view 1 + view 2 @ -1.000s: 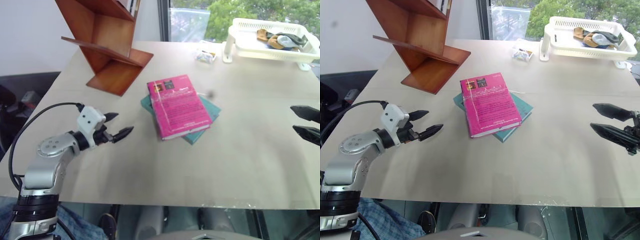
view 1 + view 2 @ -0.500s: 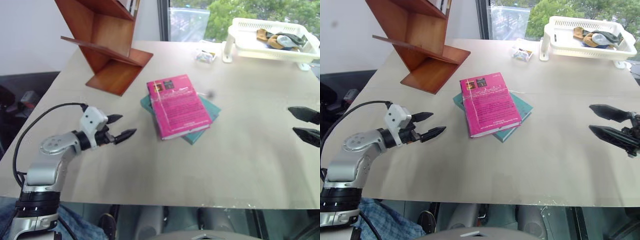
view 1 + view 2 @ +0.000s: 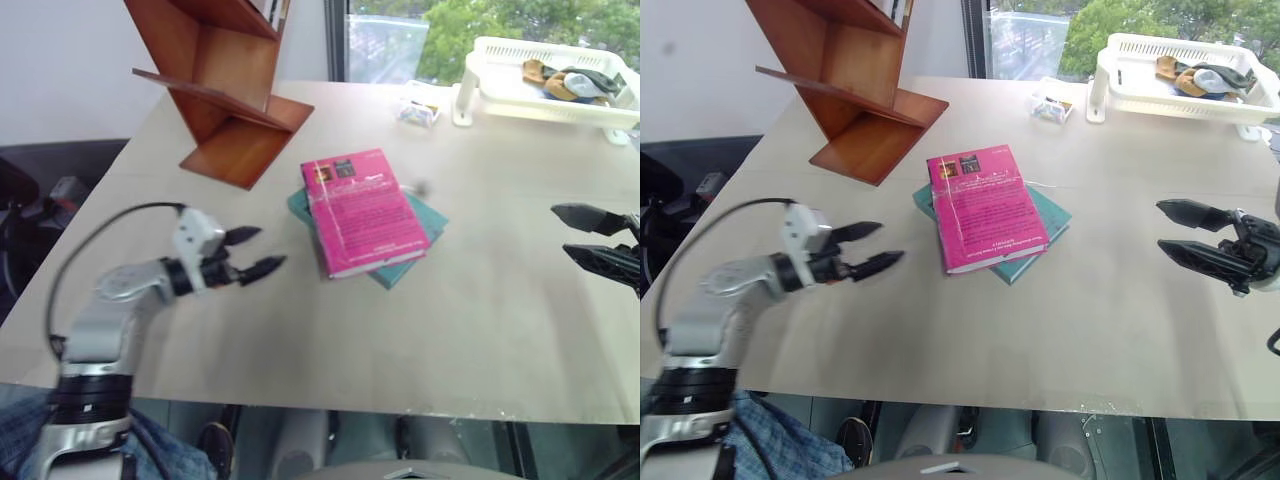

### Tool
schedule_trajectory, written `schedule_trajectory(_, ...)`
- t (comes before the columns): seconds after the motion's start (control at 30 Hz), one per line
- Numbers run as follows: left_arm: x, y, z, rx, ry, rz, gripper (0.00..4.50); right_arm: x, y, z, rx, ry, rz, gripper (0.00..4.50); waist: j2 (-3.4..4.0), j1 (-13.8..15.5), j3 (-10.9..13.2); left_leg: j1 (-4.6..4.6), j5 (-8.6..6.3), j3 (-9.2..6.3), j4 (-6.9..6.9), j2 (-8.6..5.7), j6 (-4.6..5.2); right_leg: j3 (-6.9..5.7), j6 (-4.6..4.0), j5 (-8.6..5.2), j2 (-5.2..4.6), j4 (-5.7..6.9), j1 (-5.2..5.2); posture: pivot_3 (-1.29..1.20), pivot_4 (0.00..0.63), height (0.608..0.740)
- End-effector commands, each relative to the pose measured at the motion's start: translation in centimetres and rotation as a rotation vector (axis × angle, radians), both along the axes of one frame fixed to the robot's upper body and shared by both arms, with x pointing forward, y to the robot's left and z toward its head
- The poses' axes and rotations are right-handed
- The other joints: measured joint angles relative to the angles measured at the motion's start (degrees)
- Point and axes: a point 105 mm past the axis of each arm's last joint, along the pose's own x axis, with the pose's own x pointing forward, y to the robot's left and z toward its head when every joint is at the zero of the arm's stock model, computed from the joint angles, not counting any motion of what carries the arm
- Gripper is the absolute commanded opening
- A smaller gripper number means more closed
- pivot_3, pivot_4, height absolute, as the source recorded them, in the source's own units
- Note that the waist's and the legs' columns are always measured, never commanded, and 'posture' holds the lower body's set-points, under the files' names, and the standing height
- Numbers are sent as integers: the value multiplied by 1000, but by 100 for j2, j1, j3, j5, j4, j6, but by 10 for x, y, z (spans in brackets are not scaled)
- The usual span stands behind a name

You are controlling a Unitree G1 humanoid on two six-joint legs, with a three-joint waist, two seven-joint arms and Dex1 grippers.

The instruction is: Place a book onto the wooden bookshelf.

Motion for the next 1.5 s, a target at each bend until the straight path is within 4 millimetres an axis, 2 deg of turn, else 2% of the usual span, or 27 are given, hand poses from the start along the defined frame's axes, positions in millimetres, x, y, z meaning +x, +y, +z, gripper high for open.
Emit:
schedule_trajectory(0.03, 14, -12, 18, -151, 34, -10, 4333, -10, -10, 16, -35, -51, -25, 4500, -6, 12, 4, -2, 0, -2, 4, 1, 0, -2, 0, 0, 4, 2, 0, 0, 150, 740)
schedule_trajectory(0.2, 19, -11, -4, -197, 210, 22, 4333, -25, -21, 18, -40, -53, -83, 4500, -4, -8, 2, -4, 0, -6, 5, 6, 0, 0, 1, -1, 17, -2, 0, 0, 150, 740)
schedule_trajectory(0.57, 35, -38, -4, -639, 642, -17, 4333, -39, -21, 11, -19, -49, -144, 4500, -10, 3, 6, -4, 0, -15, 32, 5, 0, -9, 3, 0, 19, 15, 10, 0, 150, 740)
schedule_trajectory(0.9, 32, -56, -1, -791, 771, -59, 4333, -38, -21, 13, -20, -55, -159, 4500, -11, -12, 6, -6, 0, -16, 29, 5, -1, -7, 3, 1, 18, 10, 10, 0, 150, 740)
schedule_trajectory(1.0, 27, -58, 4, -823, 777, -83, 3604, -37, -19, 13, -12, -50, -154, 4500, -12, -7, 7, -6, 0, -16, 30, 4, -1, -7, 3, 1, 17, 10, 11, 0, 150, 740)
schedule_trajectory(1.17, 20, -60, 4, -841, 787, -83, 1524, -34, -20, 16, -14, -57, -155, 4500, -12, -4, 7, -6, 1, -16, 30, 4, -3, -7, 3, 1, 17, 9, 11, 0, 150, 740)
schedule_trajectory(1.2, 20, -60, 5, -844, 783, -85, 985, -33, -20, 16, -15, -58, -156, 4500, -12, -5, 7, -6, 1, -15, 30, 4, -3, -6, 3, 1, 16, 9, 11, 0, 150, 740)
schedule_trajectory(1.27, 23, -59, 13, -891, 760, -77, 218, -31, -20, 16, -16, -58, -157, 4500, -12, 0, 7, -6, 1, -15, 30, 4, -3, -5, 3, 1, 16, 9, 11, 0, 150, 740)
schedule_trajectory(1.3, 25, -58, 18, -914, 749, -79, 17, -30, -20, 16, -16, -58, -156, 4500, -12, 7, 7, -6, 1, -16, 30, 4, -3, -6, 3, 1, 16, 9, 11, 0, 150, 740)
schedule_trajectory(1.4, 21, -62, 34, -923, 697, -121, 17, -29, -19, 16, -14, -58, -154, 4500, -14, 10, 8, -8, 1, -17, 30, 4, -3, -8, 3, 1, 16, 8, 10, 0, 150, 740)
schedule_trajectory(1.5, 14, -69, 51, -859, 606, -154, 17, -27, -19, 17, -14, -59, -153, 4500, -15, 18, 9, -11, 11, -16, 30, 3, -19, -7, 3, 1, 15, 4, 11, 0, 150, 740)
